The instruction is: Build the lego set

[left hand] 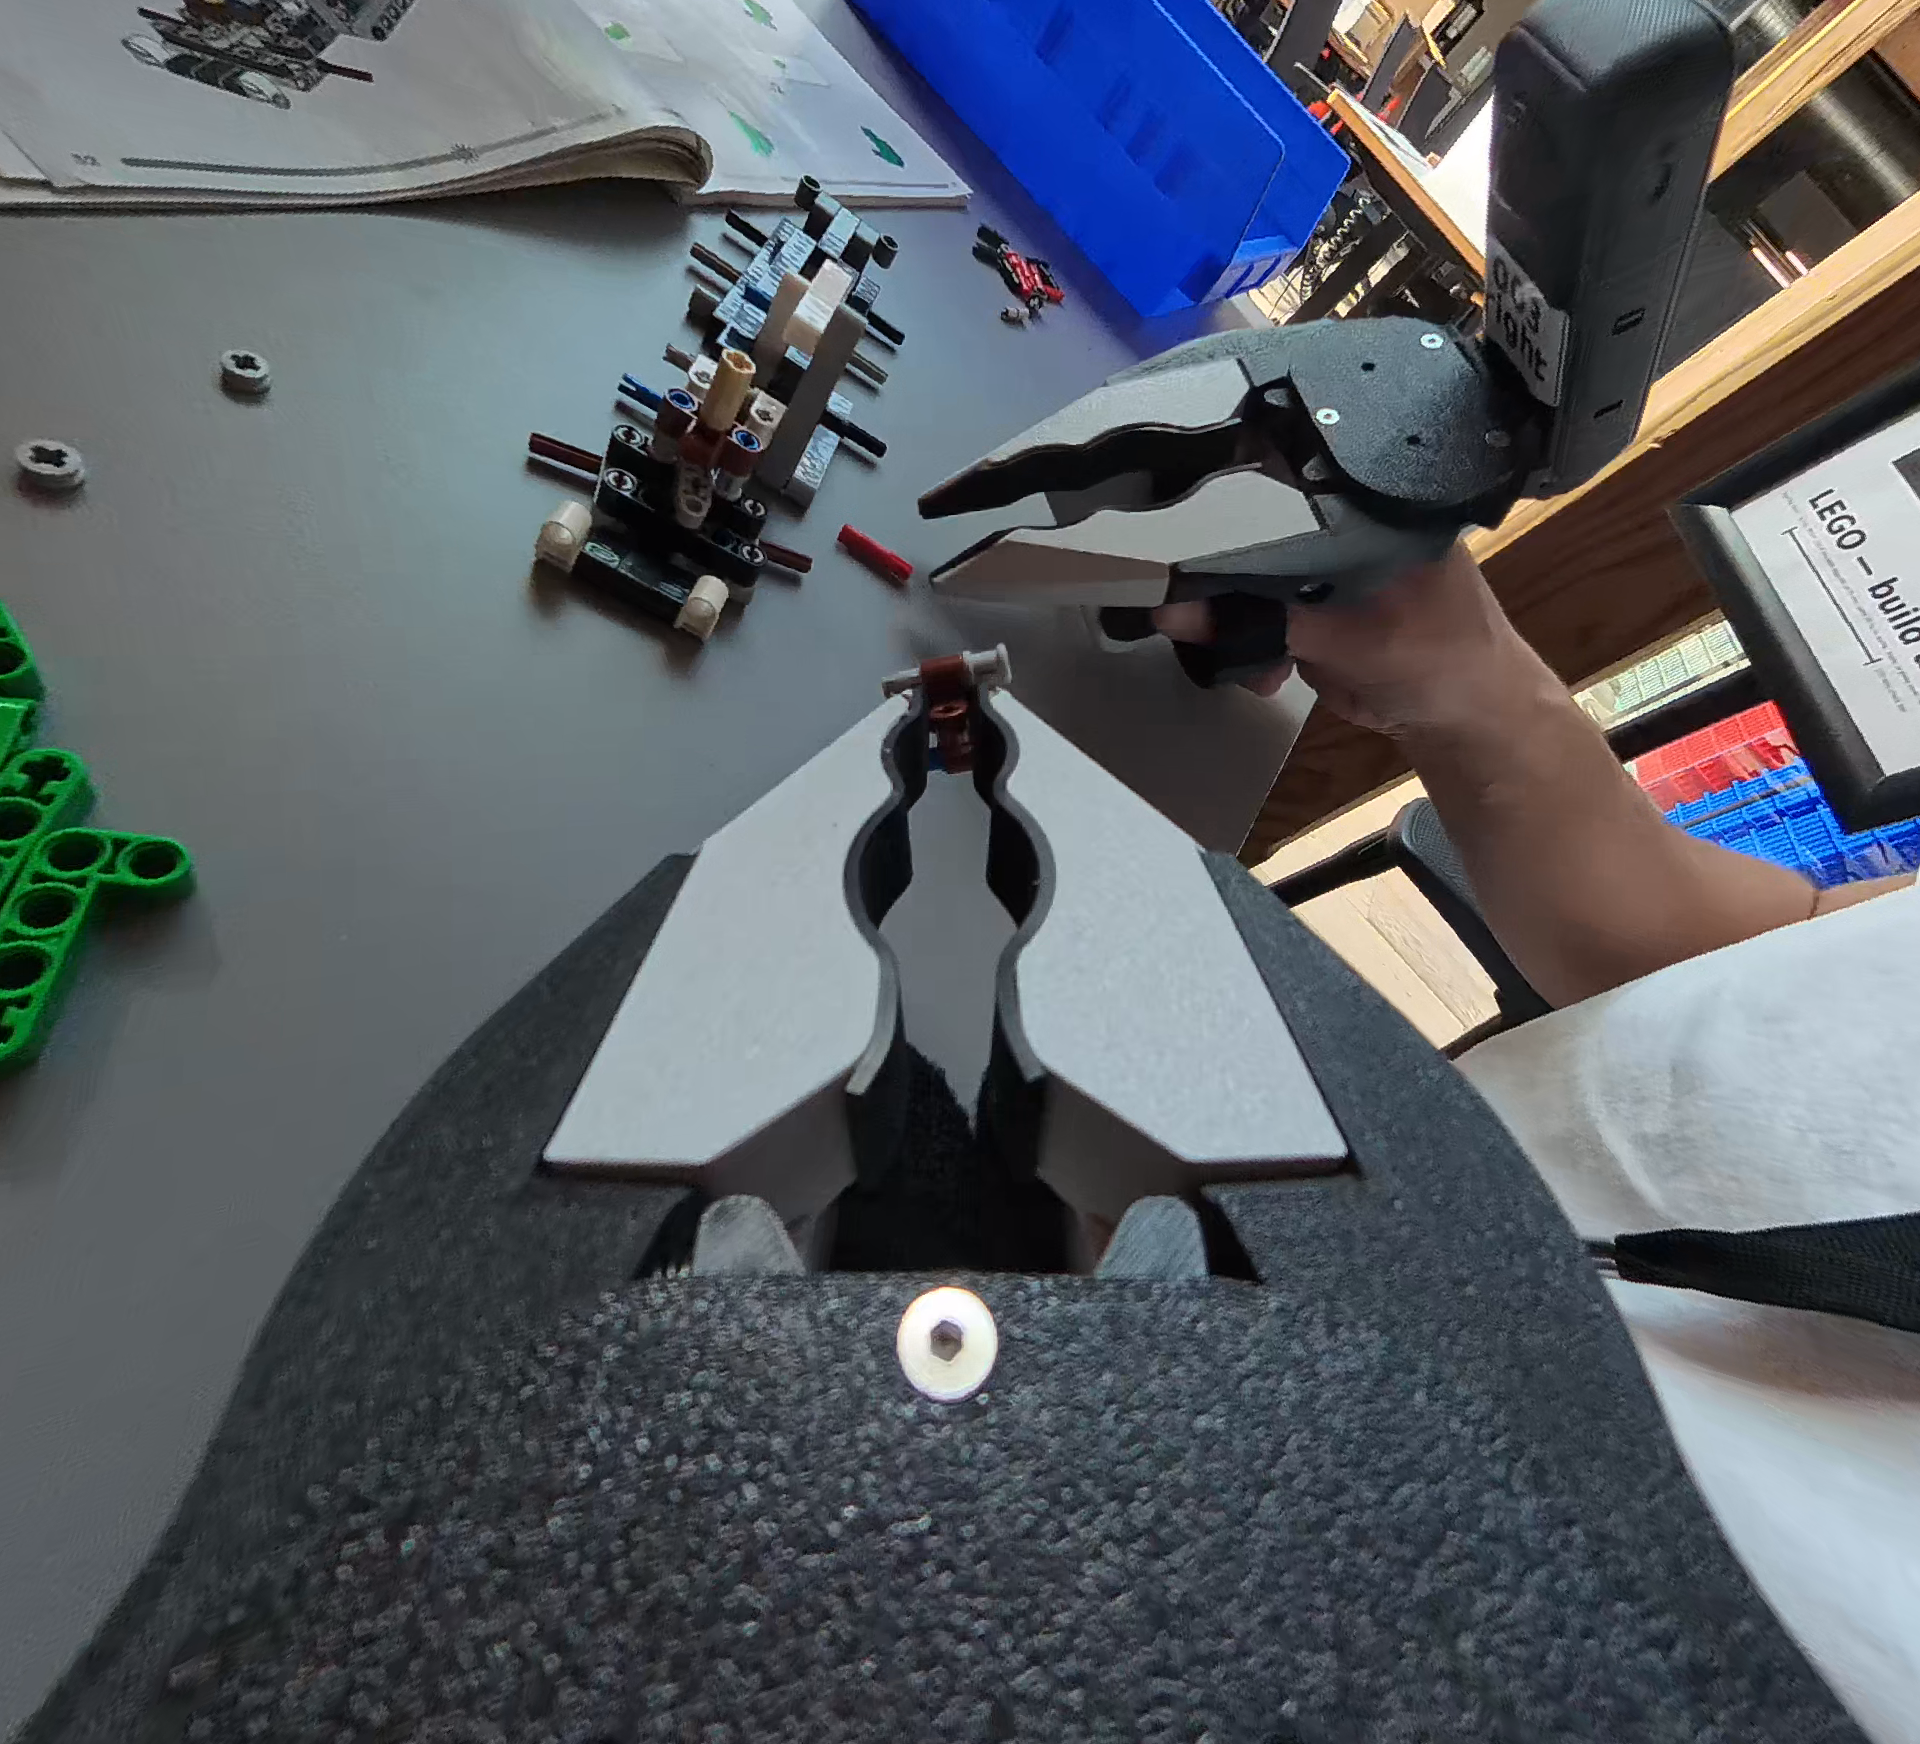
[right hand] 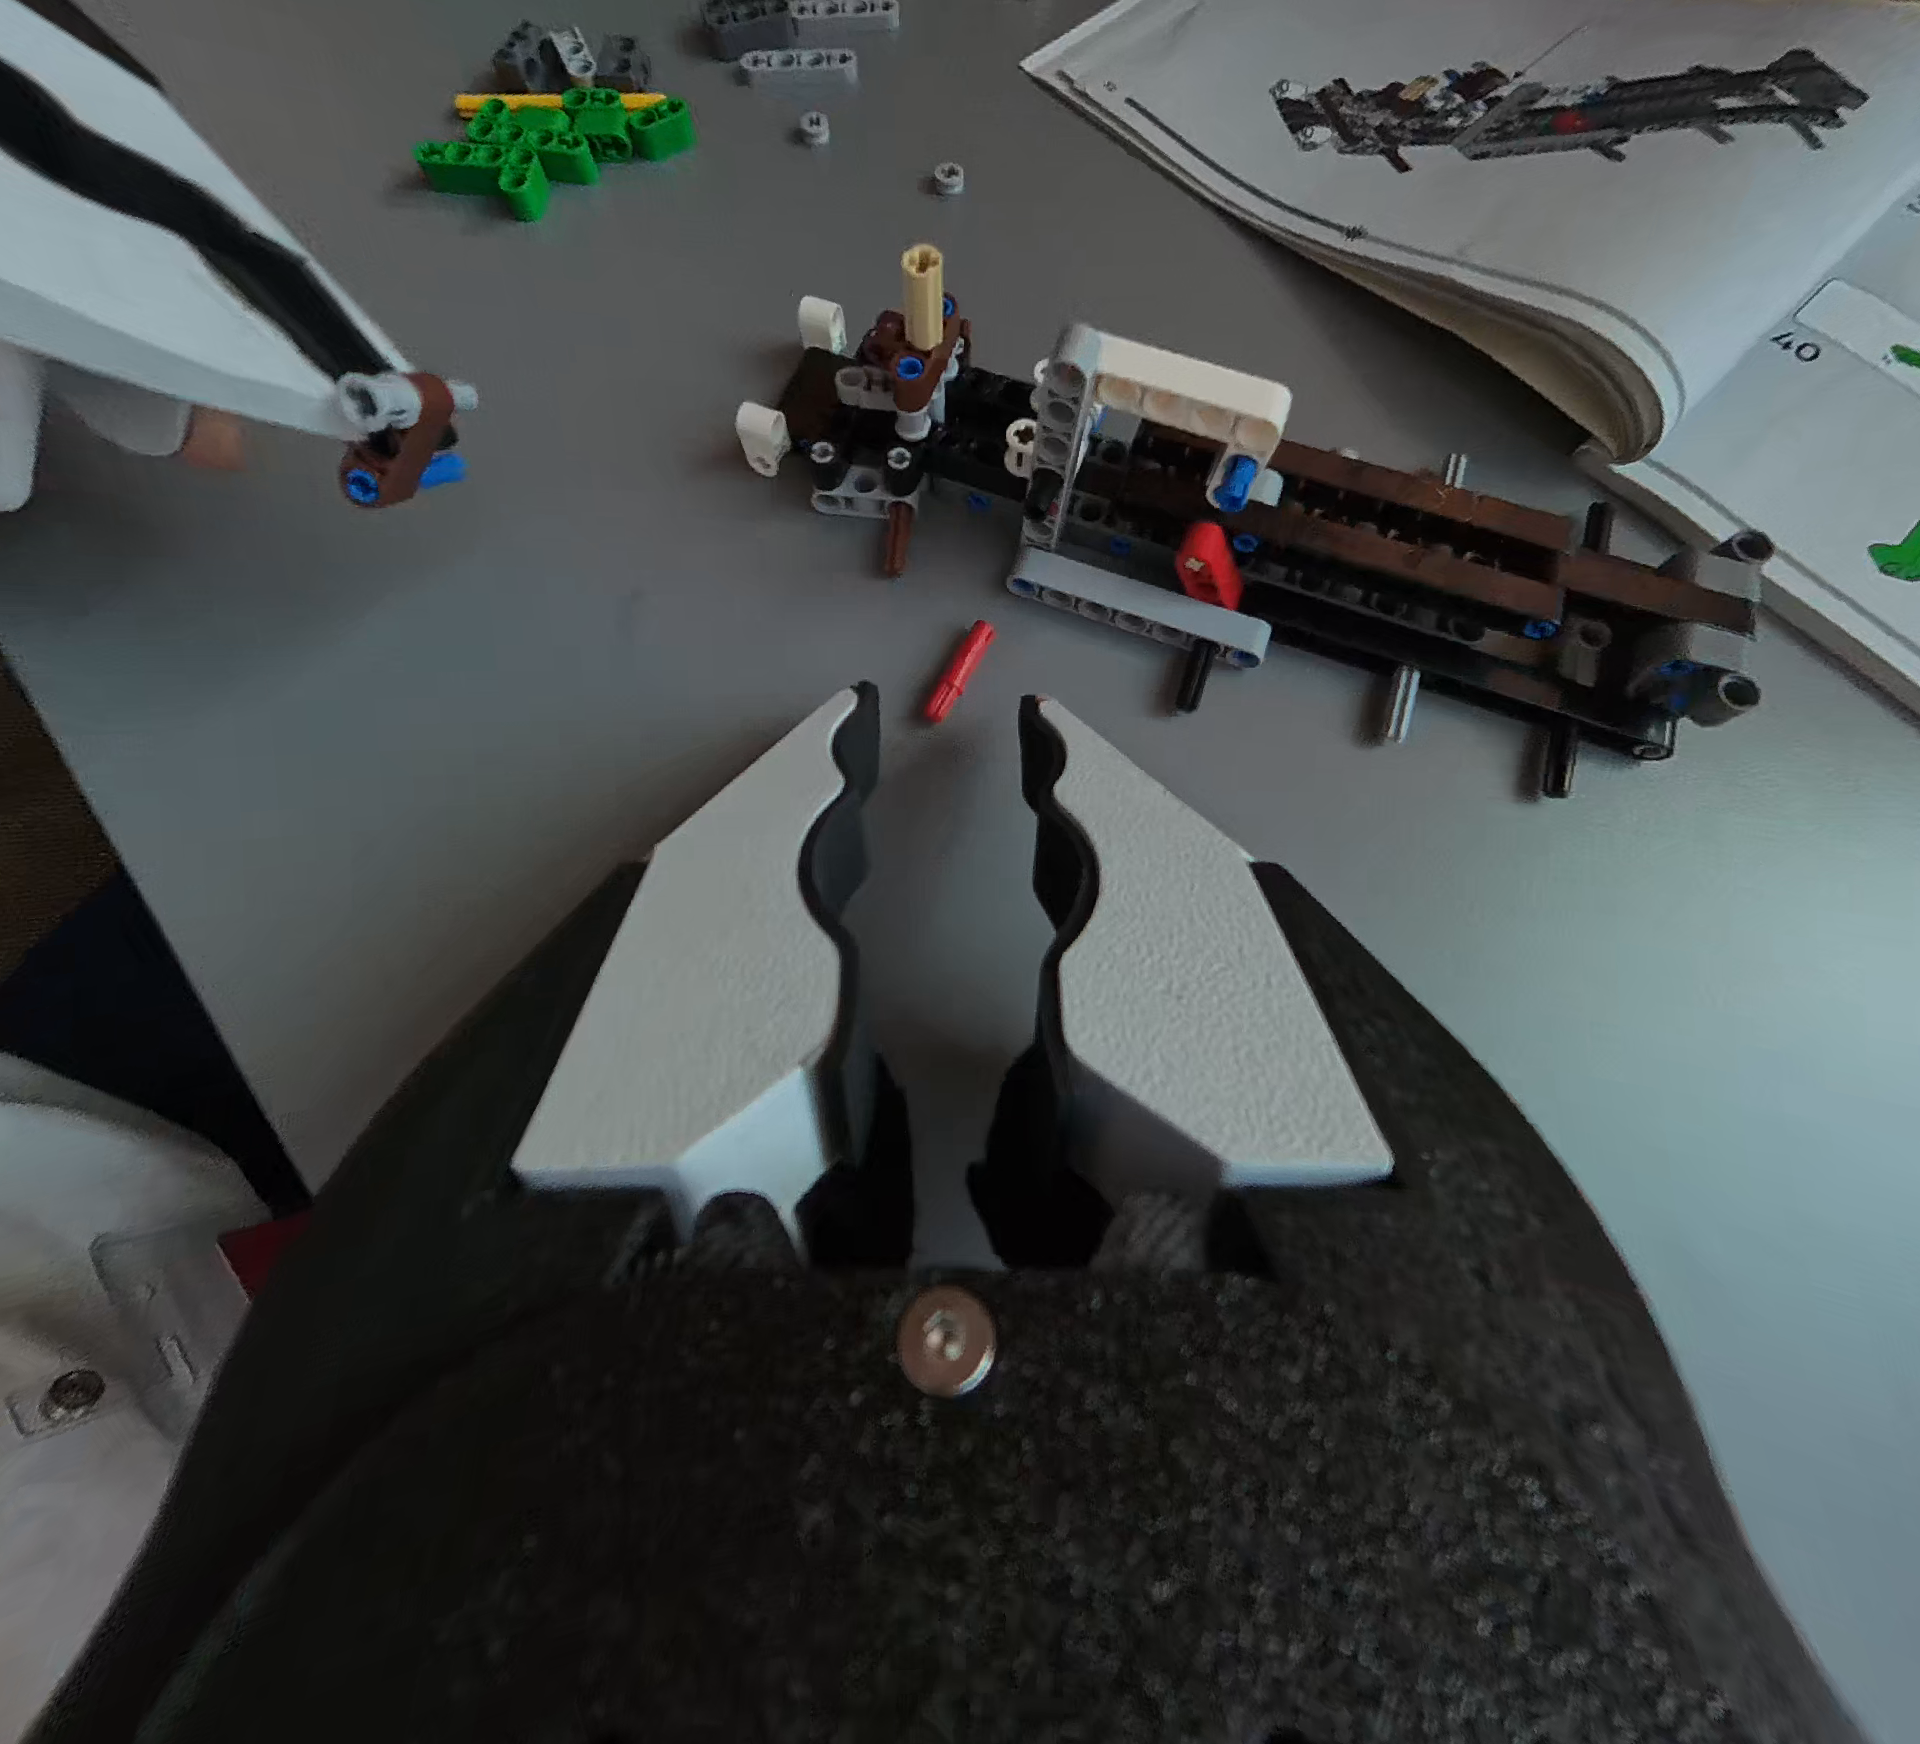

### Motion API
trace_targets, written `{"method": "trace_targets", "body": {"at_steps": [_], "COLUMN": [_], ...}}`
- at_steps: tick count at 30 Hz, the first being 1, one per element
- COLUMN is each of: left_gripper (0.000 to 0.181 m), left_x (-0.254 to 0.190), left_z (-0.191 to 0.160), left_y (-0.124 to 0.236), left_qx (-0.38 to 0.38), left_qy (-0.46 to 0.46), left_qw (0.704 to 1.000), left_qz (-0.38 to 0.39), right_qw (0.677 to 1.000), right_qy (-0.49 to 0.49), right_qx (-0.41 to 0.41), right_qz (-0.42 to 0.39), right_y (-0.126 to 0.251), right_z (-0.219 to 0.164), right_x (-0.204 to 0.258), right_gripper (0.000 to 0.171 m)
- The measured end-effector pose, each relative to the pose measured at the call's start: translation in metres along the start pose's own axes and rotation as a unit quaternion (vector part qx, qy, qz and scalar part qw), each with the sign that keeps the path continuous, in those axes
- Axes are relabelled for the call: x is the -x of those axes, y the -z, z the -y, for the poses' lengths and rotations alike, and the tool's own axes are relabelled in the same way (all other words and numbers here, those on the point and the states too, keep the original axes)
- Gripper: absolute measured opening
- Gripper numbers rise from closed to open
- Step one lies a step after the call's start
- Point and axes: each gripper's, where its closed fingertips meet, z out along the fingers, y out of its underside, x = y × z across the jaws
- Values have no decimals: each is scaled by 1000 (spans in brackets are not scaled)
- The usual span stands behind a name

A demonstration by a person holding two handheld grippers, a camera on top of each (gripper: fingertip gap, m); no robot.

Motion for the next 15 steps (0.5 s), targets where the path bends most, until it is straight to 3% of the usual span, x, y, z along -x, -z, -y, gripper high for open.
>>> {"method": "trace_targets", "body": {"at_steps": [7, 11, 15], "left_gripper": [6, 6, 6], "left_x": [0, 2, 5], "left_z": [0, 0, -5], "left_y": [-3, -4, -7], "left_qx": [16, 28, 41], "left_qy": [-31, -33, -29], "left_qw": [999, 999, 999], "left_qz": [3, 4, 3], "right_qw": [995, 983, 979], "right_qy": [-10, 32, 66], "right_qx": [99, 173, 186], "right_qz": [-13, -50, -49], "right_y": [-21, -13, -14], "right_z": [3, -4, -4], "right_x": [-2, -6, -1], "right_gripper": [25, 13, 4]}}
